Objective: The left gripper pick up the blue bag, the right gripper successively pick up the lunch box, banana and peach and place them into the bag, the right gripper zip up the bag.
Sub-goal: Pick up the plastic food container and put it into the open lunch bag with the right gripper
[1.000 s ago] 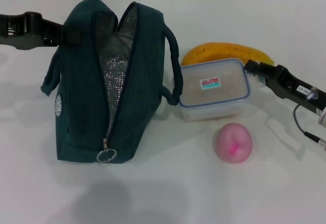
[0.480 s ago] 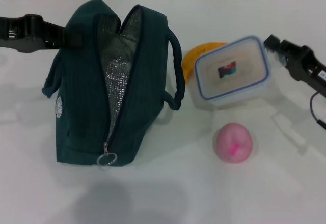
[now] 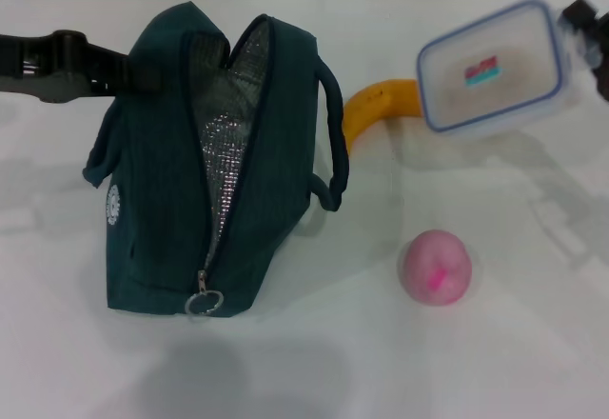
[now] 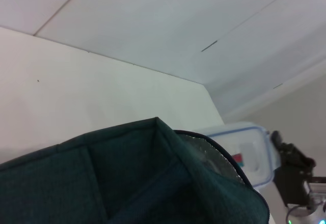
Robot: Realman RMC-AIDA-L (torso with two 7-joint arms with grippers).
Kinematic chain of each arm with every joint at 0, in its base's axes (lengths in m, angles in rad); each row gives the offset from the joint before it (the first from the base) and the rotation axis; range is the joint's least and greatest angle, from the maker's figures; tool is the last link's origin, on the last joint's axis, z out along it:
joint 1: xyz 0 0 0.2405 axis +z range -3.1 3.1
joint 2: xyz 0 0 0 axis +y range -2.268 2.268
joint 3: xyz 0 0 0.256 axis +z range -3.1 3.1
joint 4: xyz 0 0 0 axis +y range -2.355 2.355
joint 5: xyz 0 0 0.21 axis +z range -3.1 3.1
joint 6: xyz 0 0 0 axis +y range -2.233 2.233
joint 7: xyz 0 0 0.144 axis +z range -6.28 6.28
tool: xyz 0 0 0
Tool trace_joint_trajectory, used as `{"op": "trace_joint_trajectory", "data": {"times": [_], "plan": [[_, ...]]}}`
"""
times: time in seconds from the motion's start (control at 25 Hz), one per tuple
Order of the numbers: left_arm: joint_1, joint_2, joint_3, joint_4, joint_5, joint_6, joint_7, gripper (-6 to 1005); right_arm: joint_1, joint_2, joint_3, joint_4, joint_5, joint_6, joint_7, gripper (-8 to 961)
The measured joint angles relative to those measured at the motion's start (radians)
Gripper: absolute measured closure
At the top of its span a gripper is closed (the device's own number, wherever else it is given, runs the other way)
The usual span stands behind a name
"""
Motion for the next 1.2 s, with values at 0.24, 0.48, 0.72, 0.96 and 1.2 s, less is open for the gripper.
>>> {"op": "trace_joint_trajectory", "data": {"times": [0.24,0.48,0.72,0.96,1.2], "plan": [[-0.005,-0.011,0.000,-0.001,-0.013,0.000,-0.004,960,0.030,0.000,0.032,-0.014,0.025,-0.097,0.008,859],[-0.019,-0.022,0.000,-0.014,-0.025,0.000,-0.005,960,0.080,0.005,0.032,-0.055,0.036,-0.124,0.035,860],[-0.034,-0.029,0.002,-0.017,-0.026,0.000,-0.005,960,0.149,0.006,0.023,-0.093,0.037,-0.135,0.060,863],[-0.033,-0.034,0.010,-0.025,-0.061,0.000,-0.005,960,0.213,0.006,-0.061,-0.099,0.116,-0.136,0.066,865],[-0.042,-0.038,0.013,-0.062,-0.058,-0.006,0.007,960,0.260,0.006,-0.108,-0.101,0.149,-0.119,0.064,866]]}}
